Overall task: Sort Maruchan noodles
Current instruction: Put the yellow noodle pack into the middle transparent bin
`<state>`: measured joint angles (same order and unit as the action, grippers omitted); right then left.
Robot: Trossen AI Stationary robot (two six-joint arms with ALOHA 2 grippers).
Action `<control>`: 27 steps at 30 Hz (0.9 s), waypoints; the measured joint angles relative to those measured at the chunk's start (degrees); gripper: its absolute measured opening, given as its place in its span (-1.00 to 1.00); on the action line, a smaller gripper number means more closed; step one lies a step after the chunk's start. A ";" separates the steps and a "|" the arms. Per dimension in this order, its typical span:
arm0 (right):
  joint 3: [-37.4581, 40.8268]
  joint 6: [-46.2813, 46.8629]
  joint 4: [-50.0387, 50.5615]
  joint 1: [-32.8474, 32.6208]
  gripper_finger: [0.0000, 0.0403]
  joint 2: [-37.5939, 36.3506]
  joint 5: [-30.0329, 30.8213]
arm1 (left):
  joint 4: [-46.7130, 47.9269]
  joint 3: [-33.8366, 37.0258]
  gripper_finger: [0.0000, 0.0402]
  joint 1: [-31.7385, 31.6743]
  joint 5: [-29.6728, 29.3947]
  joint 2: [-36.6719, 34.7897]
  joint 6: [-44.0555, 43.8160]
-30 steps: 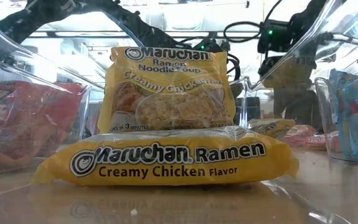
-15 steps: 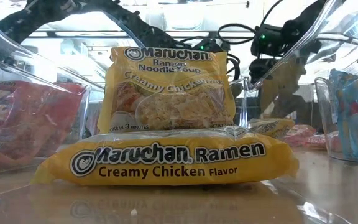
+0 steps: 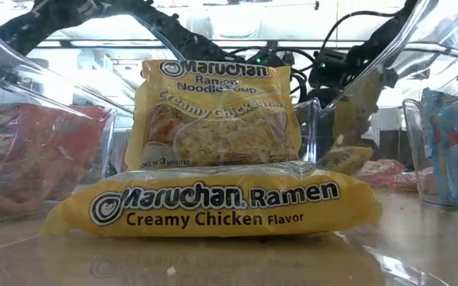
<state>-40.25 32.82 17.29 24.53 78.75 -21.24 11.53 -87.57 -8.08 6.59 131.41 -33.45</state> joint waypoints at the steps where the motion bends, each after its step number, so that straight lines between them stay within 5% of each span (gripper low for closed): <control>1: 0.00 0.14 -0.81 0.00 0.27 0.29 -0.58 | 0.04 0.00 -0.29 0.00 0.00 0.00 0.00; 9: 0.00 0.15 -1.78 0.02 0.19 0.26 -3.03 | -0.03 0.00 -0.29 0.00 -0.01 0.00 0.00; 27: -0.11 -5.45 1.26 0.00 -0.39 -0.86 -4.15 | 1.74 0.46 -0.29 -0.01 0.25 -4.23 5.98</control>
<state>-40.36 27.38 18.55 24.53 77.89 -25.39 13.27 -87.11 -8.09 6.84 127.18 -27.47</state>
